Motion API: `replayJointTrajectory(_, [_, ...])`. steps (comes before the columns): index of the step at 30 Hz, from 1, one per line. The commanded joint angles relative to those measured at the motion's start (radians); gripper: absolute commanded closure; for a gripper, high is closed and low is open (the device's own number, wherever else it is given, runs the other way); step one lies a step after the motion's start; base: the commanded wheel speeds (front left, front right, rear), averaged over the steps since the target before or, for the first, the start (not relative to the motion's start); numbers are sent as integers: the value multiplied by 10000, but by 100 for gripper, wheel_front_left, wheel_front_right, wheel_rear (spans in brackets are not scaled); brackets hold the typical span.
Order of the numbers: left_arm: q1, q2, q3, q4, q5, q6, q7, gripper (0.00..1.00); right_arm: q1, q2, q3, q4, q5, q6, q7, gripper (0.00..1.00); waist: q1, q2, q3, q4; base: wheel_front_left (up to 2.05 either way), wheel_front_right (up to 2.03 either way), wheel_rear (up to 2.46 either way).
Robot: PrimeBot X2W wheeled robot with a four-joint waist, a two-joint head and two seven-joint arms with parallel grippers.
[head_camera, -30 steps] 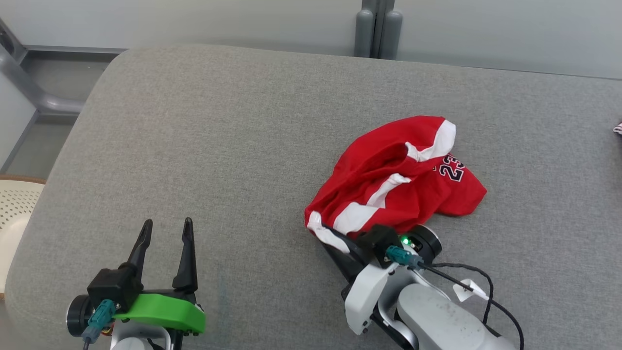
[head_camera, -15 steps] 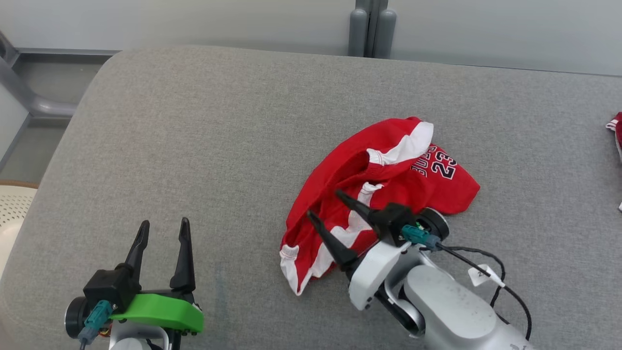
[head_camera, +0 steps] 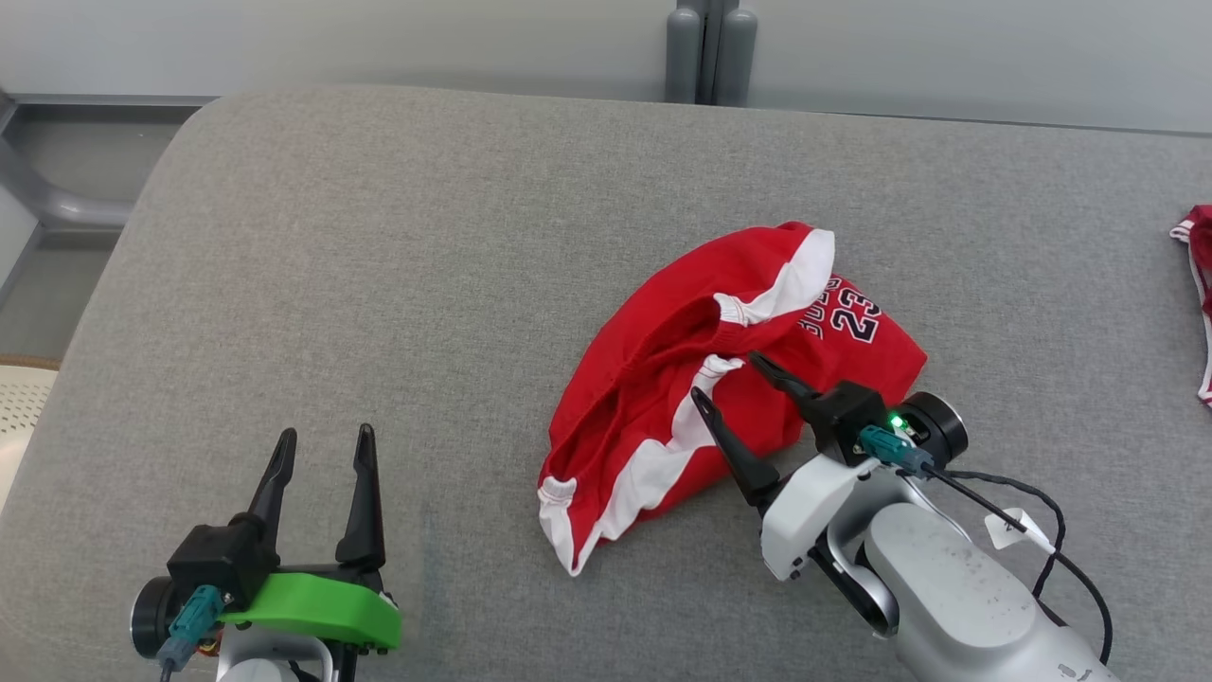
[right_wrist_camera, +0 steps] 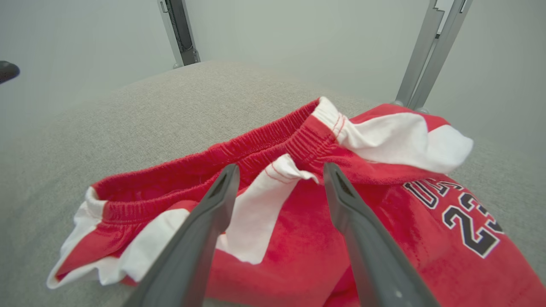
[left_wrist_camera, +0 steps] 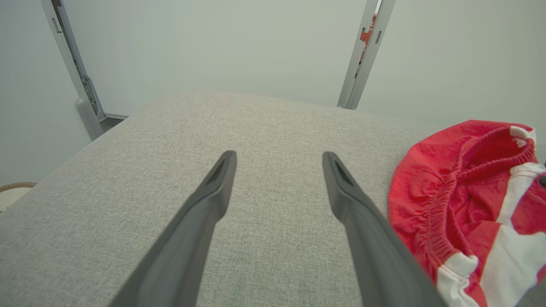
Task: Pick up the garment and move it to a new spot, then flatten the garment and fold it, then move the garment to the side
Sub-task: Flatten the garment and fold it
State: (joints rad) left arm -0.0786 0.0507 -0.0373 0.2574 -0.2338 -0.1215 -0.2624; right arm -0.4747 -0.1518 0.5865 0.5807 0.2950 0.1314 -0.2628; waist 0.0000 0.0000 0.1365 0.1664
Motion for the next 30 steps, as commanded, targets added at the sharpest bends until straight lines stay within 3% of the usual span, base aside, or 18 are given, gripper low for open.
replayJointTrajectory(1, [-80,4,-5,10,-11,49,-27,0,-135,-31,55,152,-114,-18,-23,0,0,0,54,93,0,0,0])
replayJointTrajectory(6, [-146,4,-68,55,-72,48,-27,0,-451,21,179,982,-171,-18,15,0,0,0,123,332,0,0,0])
replayJointTrajectory(9, [-128,4,-77,44,-98,73,-27,0,-671,111,355,1409,-71,-19,27,100,0,0,126,422,0,0,0])
replayJointTrajectory(17, [137,4,-53,75,-155,143,-27,0,-650,47,223,1528,110,-19,-21,100,0,0,-76,320,0,0,0])
replayJointTrajectory(30, [413,8,24,126,-55,145,-25,0,2565,-1046,-2050,-2642,172,-18,-22,100,0,0,-401,-883,0,0,0])
